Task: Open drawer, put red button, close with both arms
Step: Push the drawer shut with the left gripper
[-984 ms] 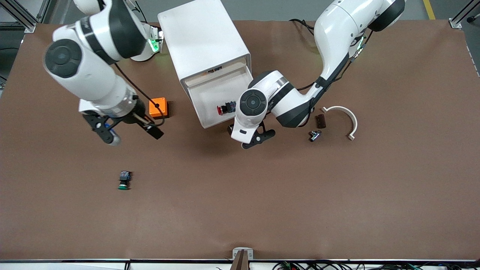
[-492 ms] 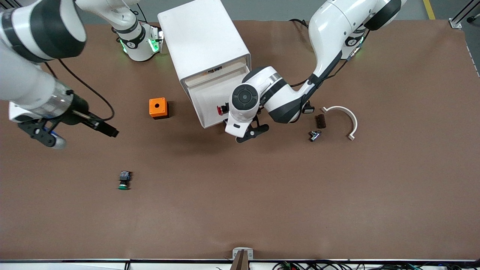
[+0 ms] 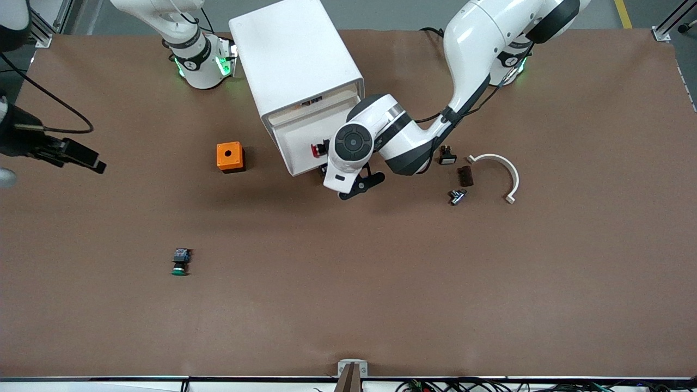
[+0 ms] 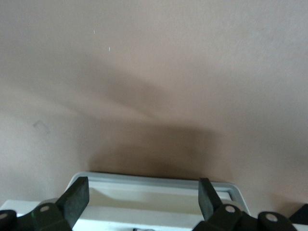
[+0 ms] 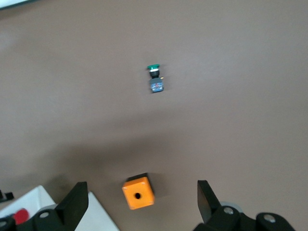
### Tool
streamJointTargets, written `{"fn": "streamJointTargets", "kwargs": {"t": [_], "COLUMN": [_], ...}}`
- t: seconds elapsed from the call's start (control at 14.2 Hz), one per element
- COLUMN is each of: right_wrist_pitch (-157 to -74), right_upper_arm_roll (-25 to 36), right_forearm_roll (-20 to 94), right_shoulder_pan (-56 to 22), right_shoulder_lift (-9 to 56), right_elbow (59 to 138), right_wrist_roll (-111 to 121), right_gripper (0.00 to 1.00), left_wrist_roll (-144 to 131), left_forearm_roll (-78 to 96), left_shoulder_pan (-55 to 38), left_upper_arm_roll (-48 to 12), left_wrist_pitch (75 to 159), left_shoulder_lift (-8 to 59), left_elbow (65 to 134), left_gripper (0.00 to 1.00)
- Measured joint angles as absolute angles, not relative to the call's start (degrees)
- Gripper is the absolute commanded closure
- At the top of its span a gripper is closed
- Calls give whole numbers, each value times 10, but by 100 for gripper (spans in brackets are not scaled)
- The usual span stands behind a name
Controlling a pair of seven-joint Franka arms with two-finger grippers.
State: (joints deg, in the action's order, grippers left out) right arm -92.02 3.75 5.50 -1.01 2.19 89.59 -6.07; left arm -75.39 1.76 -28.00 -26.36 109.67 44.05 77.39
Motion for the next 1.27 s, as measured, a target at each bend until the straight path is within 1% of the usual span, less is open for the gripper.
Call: {"fn": "streamJointTargets", "kwargs": {"t": [0.21,0.49,0.84,1.27], "right_wrist_pitch": [-920,-920,-919,-915], "right_upper_arm_roll": [37,37,37,33], "right_forearm_roll": [26,-5,-6,-6], "right_shoulder_pan": [-3,3,44,45], "right_shoulder_lift": [14,14,14,13], "right_elbow": [898,898,899,899], "right_wrist_roll": [17,61,89,89], "right_gripper": [0,0,0,0], "left_wrist_roll": [-754,-754,-754,-754], "left_forearm_roll": [59,104,183,242], "left_shoulder_pan": [-286,-298,-306,-310], "left_upper_arm_roll": [-264,-264,-264,-263], "left_wrist_pitch": [1097,1097,1097,1095], "left_shoulder_lift": [442,444,445,457], "left_elbow": [783,787,796,804], "left_gripper": [0,0,0,0]}}
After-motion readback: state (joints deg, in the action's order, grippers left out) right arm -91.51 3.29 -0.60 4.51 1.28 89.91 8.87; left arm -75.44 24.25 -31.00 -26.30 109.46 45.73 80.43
